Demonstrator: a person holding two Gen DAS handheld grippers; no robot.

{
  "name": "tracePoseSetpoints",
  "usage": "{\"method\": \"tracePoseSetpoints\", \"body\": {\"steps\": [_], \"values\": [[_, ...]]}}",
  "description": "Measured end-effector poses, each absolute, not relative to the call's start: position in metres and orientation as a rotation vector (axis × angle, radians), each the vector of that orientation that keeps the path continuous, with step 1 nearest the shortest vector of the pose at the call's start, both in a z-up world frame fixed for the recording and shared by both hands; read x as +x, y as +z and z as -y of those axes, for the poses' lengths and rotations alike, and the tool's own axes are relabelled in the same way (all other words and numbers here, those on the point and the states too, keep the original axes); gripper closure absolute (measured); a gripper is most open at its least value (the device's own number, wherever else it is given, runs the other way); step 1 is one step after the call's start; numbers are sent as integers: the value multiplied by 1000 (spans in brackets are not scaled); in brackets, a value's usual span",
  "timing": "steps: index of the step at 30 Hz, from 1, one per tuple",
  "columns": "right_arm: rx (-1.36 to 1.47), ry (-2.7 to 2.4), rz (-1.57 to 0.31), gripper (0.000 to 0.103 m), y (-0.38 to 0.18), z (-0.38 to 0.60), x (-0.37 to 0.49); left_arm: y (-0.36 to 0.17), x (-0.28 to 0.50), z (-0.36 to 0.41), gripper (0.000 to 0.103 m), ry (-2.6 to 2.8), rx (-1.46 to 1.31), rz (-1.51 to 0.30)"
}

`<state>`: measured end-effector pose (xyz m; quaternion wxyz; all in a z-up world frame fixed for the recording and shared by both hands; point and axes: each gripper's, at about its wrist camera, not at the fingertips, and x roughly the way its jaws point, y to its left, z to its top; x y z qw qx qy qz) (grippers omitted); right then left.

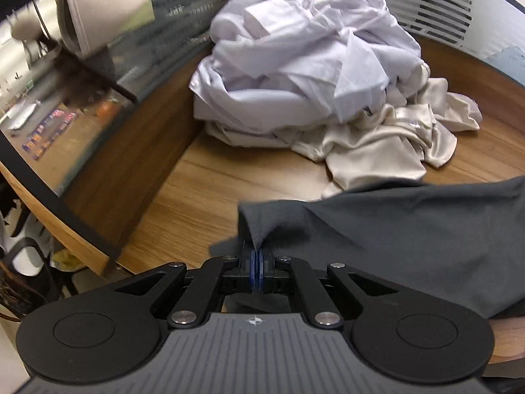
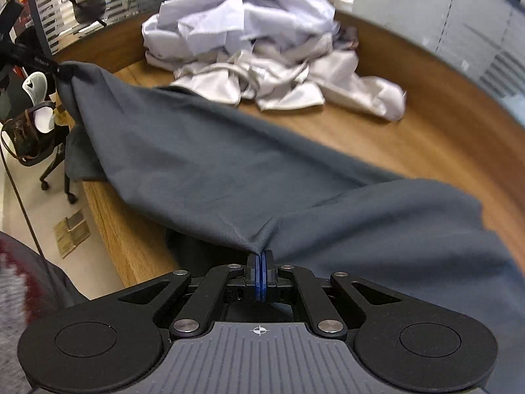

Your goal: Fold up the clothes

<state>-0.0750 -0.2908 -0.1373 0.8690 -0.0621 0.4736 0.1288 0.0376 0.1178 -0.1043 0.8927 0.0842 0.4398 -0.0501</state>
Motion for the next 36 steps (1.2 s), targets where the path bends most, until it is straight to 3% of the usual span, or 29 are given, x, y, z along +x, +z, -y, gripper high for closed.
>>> {"method": "tracePoseSetpoints", "body": {"steps": [2, 4, 7, 9, 14, 26, 36], "values": [[-118, 284, -1002, 93, -143, 293, -74, -110, 31, -114, 91, -134, 160, -859], [-106, 290, -1000, 81, -141, 296, -75, -111, 26, -107, 55, -147, 142, -831], [-61, 257, -950, 65, -122, 311, -86, -101, 13, -94, 29, -160, 132, -750], [-19, 209, -914, 62, -109, 329, -95, -94, 5, -82, 17, -171, 136, -702], [80, 12, -858, 62, -90, 385, -124, -83, -10, -25, 16, -269, 129, -651], [353, -357, -878, 61, -112, 537, -214, -106, -56, 112, 16, -472, 114, -704], [508, -529, -870, 61, -136, 619, -264, -153, -98, 190, 16, -632, 284, -780]]}}
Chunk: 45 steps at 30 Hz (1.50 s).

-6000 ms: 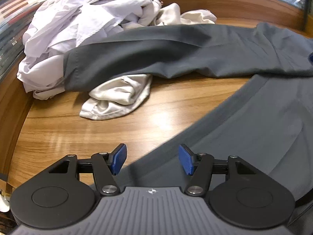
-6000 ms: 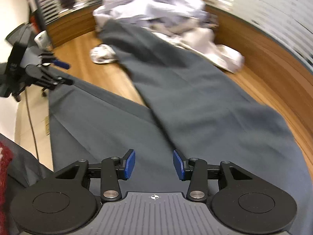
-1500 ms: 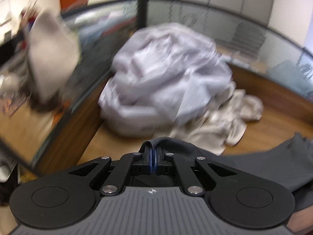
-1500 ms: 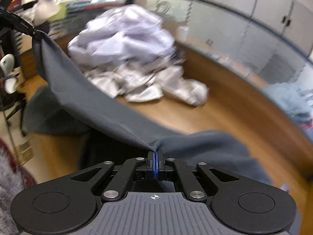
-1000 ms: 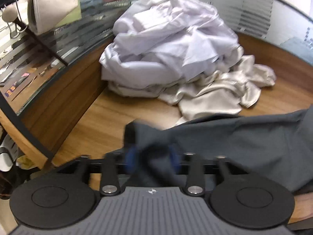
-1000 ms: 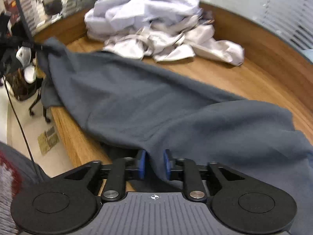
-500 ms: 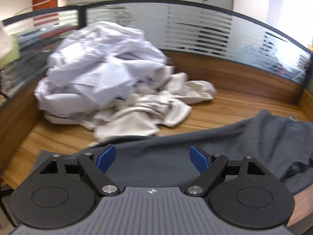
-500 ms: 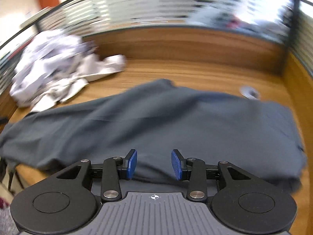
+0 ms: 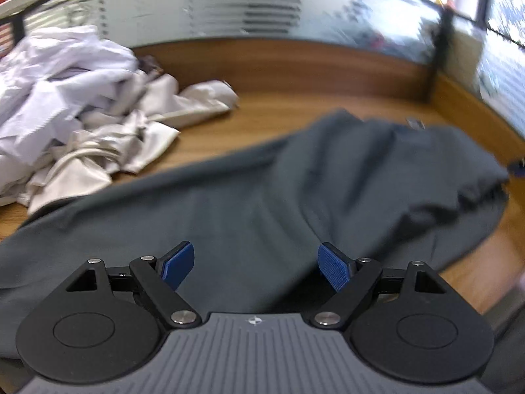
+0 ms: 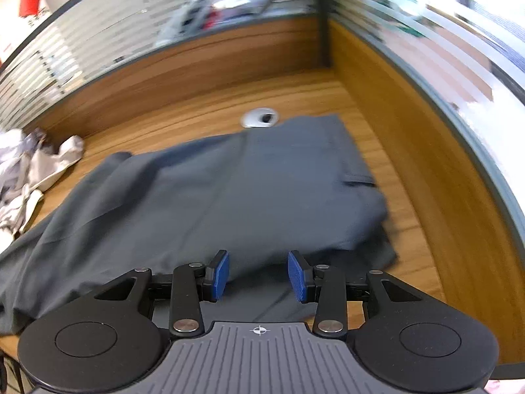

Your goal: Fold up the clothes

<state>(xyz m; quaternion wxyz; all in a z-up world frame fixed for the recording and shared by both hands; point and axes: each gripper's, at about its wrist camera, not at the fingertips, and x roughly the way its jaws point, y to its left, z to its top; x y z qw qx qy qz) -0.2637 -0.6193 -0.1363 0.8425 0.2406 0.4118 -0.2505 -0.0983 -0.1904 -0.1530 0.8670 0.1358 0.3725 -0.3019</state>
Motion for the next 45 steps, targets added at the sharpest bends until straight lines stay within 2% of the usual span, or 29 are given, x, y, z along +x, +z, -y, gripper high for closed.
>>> {"method": "tracePoseSetpoints", "body": {"steps": [5, 8, 10, 12, 14, 15, 16, 24, 26, 27, 28, 30, 31, 38, 41, 45], "values": [[574, -587, -851, 59, -141, 642, -273, -172, -111, 206, 16, -613, 381, -757], [657, -635, -806, 55, -147, 652, -280, -187, -113, 215, 21, -543, 469, -716], [736, -683, -770, 55, -152, 661, -284, -194, -108, 217, 33, -500, 497, -717], [831, -746, -729, 55, -158, 670, -288, -199, -104, 218, 39, -476, 495, -717], [925, -791, -674, 54, -164, 678, -291, -201, -101, 218, 49, -461, 486, -711], [970, -814, -647, 52, -167, 682, -293, -200, -98, 218, 60, -452, 473, -709], [999, -840, -631, 52, -170, 684, -293, -199, -96, 218, 66, -442, 460, -707], [1327, -994, -505, 52, -204, 699, -299, -191, -83, 214, 79, -418, 386, -716], [1374, -987, -459, 54, -212, 702, -300, -189, -78, 211, 82, -419, 349, -744], [1395, -984, -437, 62, -215, 703, -300, -187, -75, 208, 88, -410, 329, -750], [1384, -986, -431, 75, -213, 703, -300, -184, -75, 206, 95, -394, 308, -748], [1362, -988, -417, 92, -210, 704, -301, -173, -73, 201, 98, -355, 249, -732], [1351, -988, -410, 95, -208, 704, -301, -164, -73, 200, 100, -338, 234, -709], [1156, -916, -361, 97, -141, 691, -299, -91, -85, 194, 101, -319, 316, -540], [1080, -916, -403, 97, -126, 683, -302, -89, -97, 189, 101, -352, 400, -568], [1054, -954, -547, 97, -156, 681, -306, -128, -106, 182, 100, -376, 472, -694]]}}
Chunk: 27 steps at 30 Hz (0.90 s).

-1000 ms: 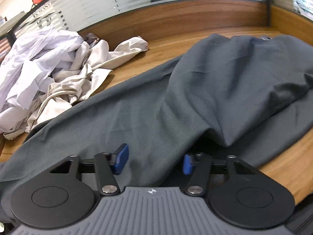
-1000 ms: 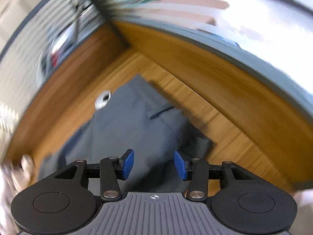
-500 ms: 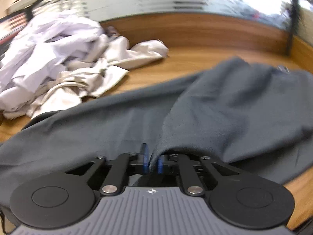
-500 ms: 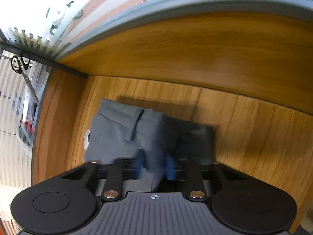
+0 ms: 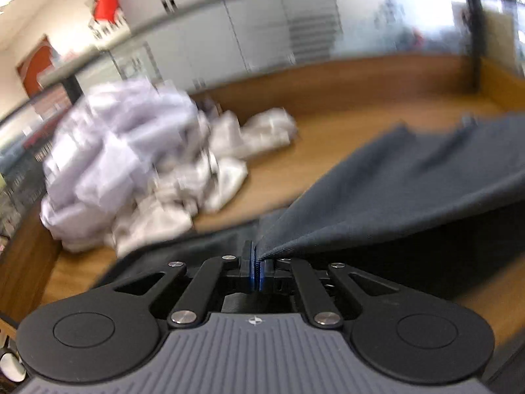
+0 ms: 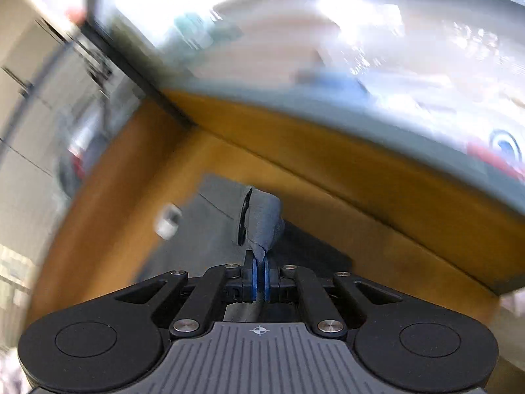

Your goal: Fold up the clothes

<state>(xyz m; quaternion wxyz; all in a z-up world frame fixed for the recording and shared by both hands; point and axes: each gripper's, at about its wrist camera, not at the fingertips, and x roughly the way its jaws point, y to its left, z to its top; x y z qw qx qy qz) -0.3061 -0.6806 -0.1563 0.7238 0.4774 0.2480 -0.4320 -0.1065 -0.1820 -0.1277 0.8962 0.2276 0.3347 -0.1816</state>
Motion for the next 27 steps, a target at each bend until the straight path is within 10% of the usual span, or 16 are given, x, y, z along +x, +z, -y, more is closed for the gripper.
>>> {"method": "tracePoseSetpoints", "body": {"steps": [8, 12, 18, 27], "values": [[972, -998, -687, 96, -190, 675, -297, -180, -98, 179, 96, -430, 489, -786], [880, -1001, -756, 83, -186, 674, -289, -164, -99, 167, 46, -520, 413, -779], [693, -963, -798, 67, -162, 658, -293, -124, -105, 165, 24, -578, 325, -771], [522, -858, -791, 67, -147, 660, -263, -99, -71, 223, 23, -598, 233, -719]]}}
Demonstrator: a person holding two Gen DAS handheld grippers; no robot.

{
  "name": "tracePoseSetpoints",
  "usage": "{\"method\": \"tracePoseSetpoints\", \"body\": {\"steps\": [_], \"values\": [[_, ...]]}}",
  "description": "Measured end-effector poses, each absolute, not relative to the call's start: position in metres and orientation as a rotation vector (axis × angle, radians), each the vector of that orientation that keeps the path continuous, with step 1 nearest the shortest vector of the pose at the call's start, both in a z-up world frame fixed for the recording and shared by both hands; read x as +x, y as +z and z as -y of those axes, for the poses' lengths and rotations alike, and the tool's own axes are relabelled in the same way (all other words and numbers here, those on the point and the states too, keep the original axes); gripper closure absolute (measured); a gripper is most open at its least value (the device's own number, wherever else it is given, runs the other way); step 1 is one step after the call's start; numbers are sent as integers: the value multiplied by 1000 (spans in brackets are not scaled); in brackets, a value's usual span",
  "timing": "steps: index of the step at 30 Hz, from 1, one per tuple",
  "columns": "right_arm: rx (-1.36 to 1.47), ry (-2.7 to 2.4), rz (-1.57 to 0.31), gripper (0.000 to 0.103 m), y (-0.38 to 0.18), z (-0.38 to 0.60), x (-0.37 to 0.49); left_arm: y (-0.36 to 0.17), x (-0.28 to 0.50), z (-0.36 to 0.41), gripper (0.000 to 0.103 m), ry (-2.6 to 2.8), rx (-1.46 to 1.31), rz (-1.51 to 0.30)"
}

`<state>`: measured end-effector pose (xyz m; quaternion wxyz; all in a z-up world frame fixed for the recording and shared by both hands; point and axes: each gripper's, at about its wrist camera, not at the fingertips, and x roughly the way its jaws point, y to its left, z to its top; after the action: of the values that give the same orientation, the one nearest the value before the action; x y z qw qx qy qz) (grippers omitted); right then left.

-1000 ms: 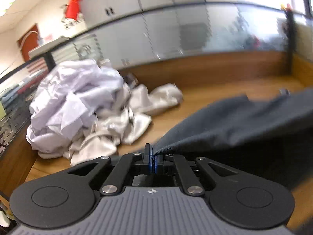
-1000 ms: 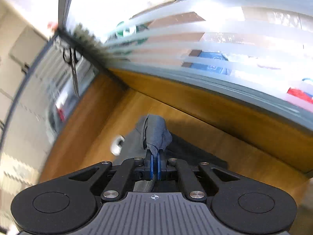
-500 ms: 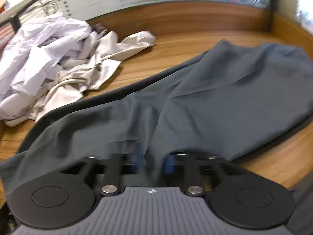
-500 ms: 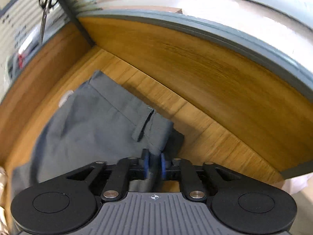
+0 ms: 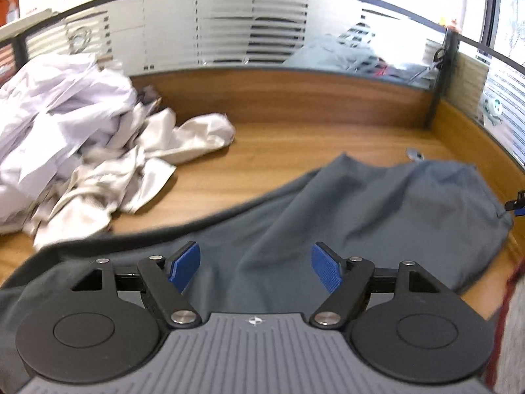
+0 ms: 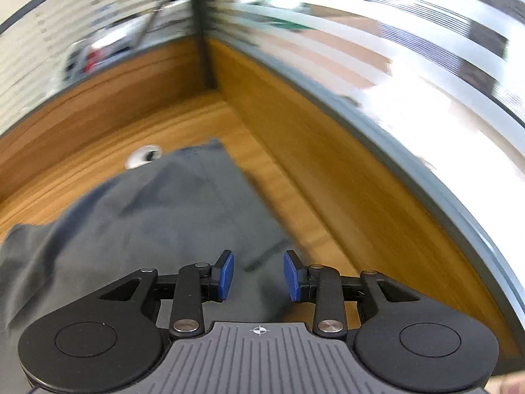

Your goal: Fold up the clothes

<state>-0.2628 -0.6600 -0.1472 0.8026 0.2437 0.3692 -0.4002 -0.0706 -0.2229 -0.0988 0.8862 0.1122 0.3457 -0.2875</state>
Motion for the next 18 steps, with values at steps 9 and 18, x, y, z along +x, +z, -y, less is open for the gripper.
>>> {"method": "tracePoseSetpoints", "body": {"steps": [9, 18], "values": [[362, -578, -898, 66, -150, 671, -196, -120, -6, 303, 24, -611, 227, -771], [338, -572, -1006, 66, -182, 691, -183, -151, 63, 375, 27, -684, 109, -894]]}}
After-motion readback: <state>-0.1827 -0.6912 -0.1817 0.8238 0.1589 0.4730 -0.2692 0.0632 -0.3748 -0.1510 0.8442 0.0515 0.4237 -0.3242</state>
